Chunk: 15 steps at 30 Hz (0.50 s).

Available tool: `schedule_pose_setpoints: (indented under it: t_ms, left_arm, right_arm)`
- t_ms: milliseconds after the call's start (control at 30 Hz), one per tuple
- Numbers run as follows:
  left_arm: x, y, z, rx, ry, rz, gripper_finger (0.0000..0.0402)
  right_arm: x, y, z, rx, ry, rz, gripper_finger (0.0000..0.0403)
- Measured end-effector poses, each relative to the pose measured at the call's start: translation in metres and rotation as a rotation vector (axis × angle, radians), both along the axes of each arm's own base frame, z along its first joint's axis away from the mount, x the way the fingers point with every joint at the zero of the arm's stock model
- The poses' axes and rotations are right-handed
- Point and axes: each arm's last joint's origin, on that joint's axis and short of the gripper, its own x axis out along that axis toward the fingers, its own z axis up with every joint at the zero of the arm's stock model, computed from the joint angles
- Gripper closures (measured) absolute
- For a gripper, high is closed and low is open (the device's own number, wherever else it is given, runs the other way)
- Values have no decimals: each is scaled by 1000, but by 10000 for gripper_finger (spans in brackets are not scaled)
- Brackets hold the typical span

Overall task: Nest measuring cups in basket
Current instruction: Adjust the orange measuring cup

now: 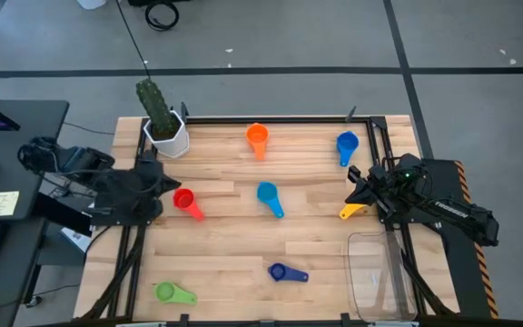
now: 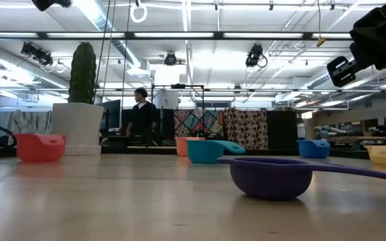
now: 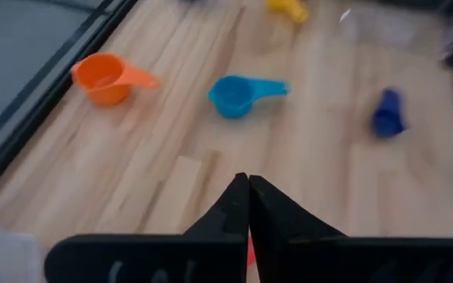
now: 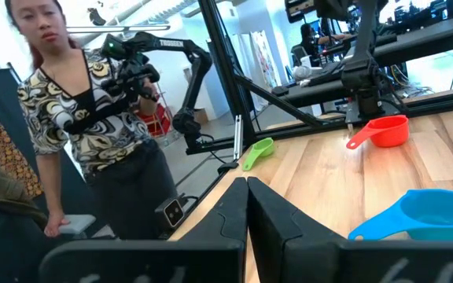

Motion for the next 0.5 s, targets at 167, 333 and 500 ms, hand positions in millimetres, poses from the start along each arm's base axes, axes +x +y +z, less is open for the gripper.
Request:
schedule_pose_setpoints:
  t_ms: [167,333,500]
  left_arm:
    - [13,8,-4,34,103,-34,396]
    - [29,22,-7,57,129,29,397]
    - [49,39,-8,49,110,28,398]
  right_arm:
    - [0,0,0,0,0,0,389]
    - [0,0,0,0,0,0,389]
    - [0,0,0,0,0,0,389]
